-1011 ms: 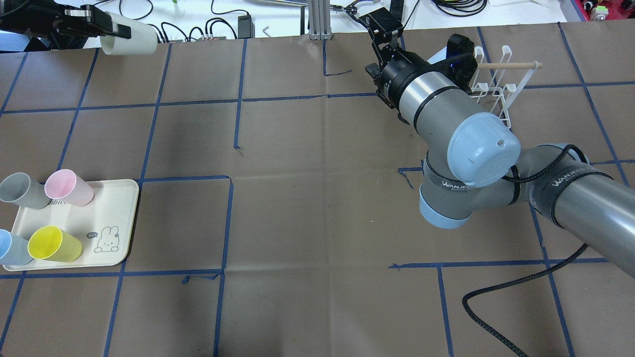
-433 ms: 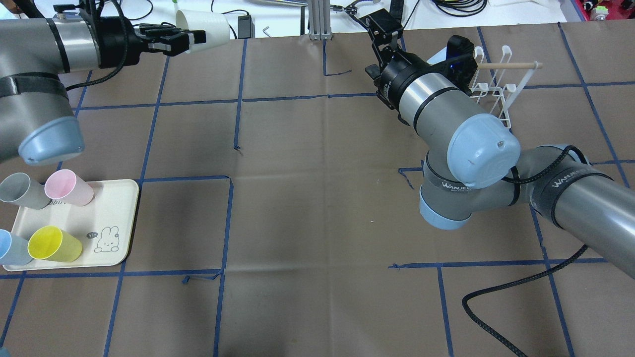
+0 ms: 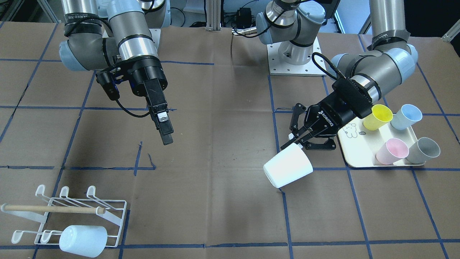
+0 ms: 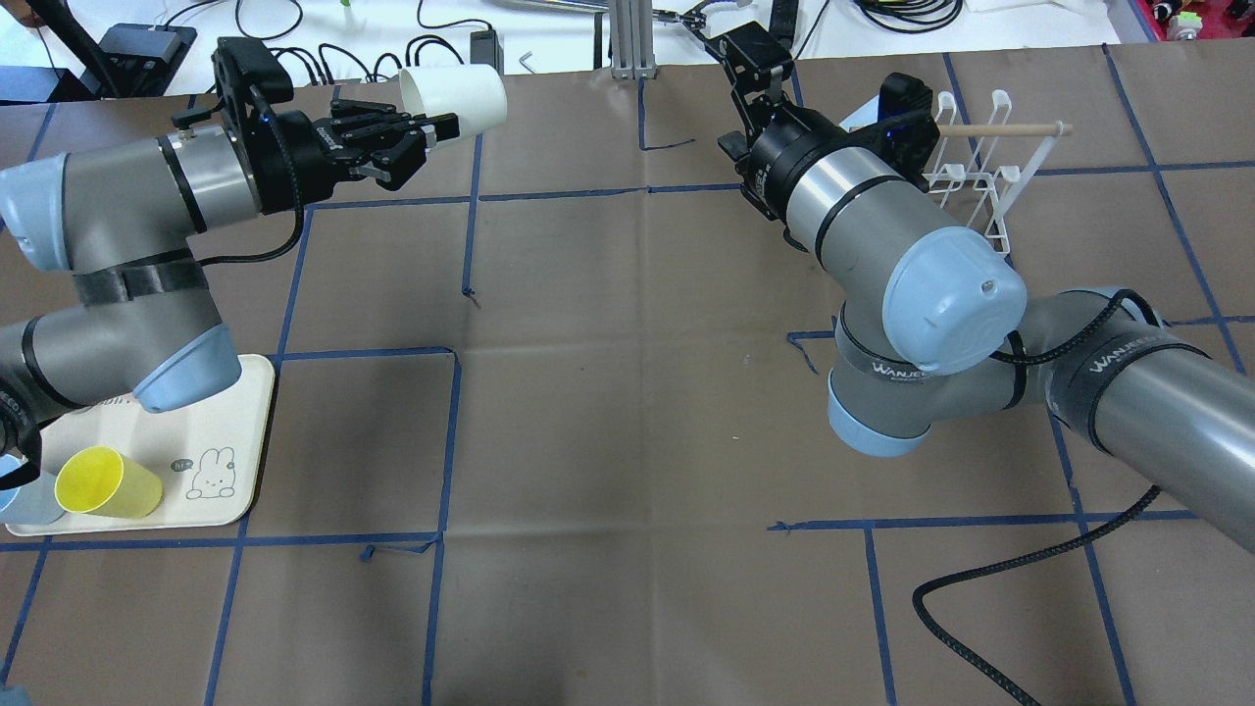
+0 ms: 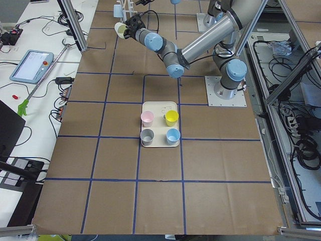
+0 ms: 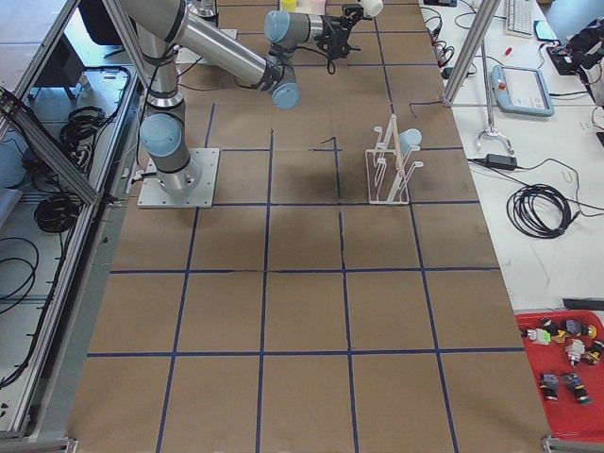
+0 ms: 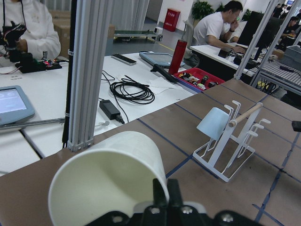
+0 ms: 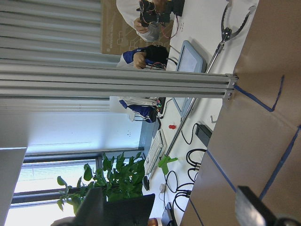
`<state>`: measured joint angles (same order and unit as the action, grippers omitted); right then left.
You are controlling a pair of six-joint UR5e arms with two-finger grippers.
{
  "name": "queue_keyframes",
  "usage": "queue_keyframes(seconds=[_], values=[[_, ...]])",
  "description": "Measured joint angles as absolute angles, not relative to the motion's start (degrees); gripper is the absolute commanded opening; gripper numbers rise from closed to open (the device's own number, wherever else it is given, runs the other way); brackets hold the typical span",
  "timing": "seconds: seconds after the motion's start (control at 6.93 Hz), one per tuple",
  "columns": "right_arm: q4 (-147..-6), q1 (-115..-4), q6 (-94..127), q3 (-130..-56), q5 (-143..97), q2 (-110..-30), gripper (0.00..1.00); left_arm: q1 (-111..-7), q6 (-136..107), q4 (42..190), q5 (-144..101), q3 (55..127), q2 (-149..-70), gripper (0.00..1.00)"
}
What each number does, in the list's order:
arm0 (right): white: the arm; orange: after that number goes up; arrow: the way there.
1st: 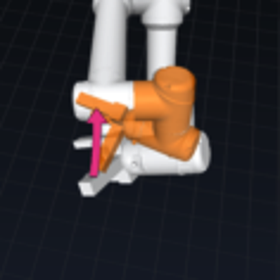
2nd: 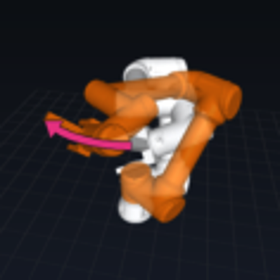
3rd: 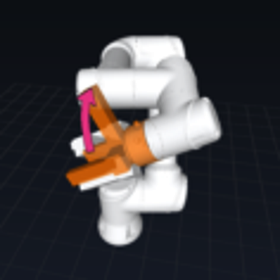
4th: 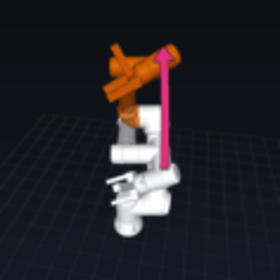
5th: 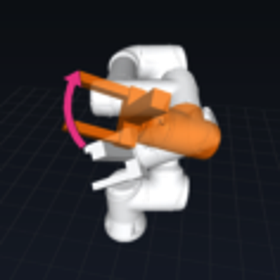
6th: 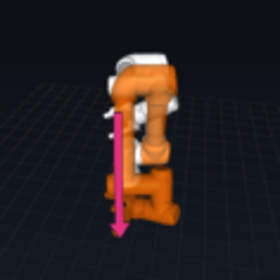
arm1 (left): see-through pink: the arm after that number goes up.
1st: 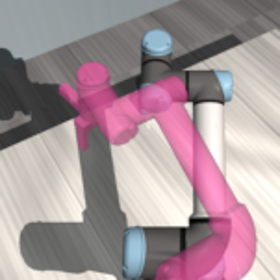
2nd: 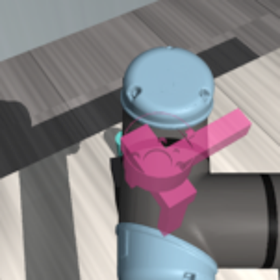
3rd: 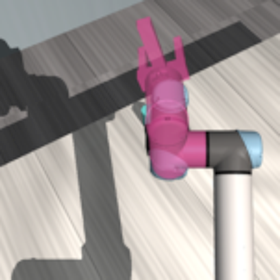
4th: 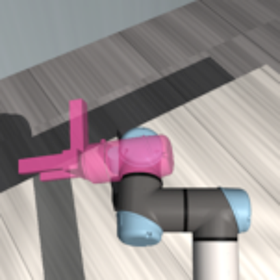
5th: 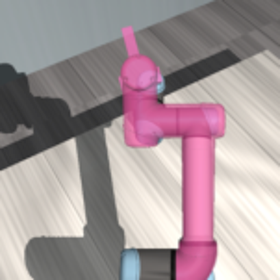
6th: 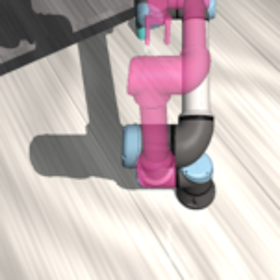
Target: Transfer IKEA cup to right arm and place on rack
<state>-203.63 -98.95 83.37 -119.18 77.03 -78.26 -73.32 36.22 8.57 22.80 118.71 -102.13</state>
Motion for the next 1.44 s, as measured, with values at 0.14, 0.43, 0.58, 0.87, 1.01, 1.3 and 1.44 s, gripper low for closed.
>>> queue_keyframes(seconds=[0.14, 0.43, 0.58, 0.87, 1.01, 1.3, 1.44], values=[[-203.32, -99.18, 83.51, -119.2, 76.83, -77.91, 1.0, -73.62, 36.11, 3.93, 20.83, 121.55, -102.16, 0.04], [-202.23, -100.92, 84.84, -119.07, 76.67, -76.62, 1.0, -75.39, 35.84, -2.33, 18.21, 125.67, -102.03, 0.05], [-201.57, -101.85, 87.37, -118.9, 76.65, -75.96, 1.0, -76.53, 35.69, -3.17, 18.0, 126.26, -101.91, 0.05], [-199.7, -102.94, 91.72, -118.93, 76.62, -75.53, 1.0, -78.33, 35.61, -3.64, 18.27, 126.53, -101.88, 0.05], [-199.34, -103.47, 93.28, -118.83, 76.58, -75.47, 1.0, -78.62, 35.6, -3.68, 18.33, 126.58, -101.8, 0.05], [-199.08, -104.82, 96.62, -118.19, 76.49, -75.36, 1.0, -78.73, 35.5, -3.69, 18.37, 126.64, -101.53, 0.05], [-199.0, -105.57, 97.74, -117.5, 76.47, -75.24, 1.0, -78.75, 35.26, -3.69, 18.39, 126.65, -101.33, 0.06]])
